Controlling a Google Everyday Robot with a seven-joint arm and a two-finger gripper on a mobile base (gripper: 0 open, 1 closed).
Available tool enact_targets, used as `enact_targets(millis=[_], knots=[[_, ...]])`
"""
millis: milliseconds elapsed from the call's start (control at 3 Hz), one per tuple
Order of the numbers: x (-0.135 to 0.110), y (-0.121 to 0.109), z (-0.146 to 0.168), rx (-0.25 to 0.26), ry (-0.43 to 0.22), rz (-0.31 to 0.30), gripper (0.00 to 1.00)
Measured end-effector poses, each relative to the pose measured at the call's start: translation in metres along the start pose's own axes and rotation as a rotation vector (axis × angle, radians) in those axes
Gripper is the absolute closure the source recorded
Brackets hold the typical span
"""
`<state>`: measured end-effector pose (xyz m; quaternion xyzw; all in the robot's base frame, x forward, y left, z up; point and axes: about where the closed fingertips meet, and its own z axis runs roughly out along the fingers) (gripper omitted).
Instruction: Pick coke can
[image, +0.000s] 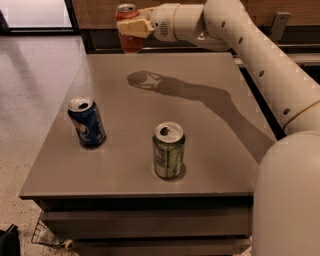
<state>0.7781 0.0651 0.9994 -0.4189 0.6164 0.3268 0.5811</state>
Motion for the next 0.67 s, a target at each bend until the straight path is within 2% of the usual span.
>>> enact_targets(millis=[333,667], knots=[[-0.0278,0.0064,-0.0083,0.000,0.007,-0.046,1.00],[-0.0303,0.0070,-0.0091,0.000,0.007,-0.050,1.00]])
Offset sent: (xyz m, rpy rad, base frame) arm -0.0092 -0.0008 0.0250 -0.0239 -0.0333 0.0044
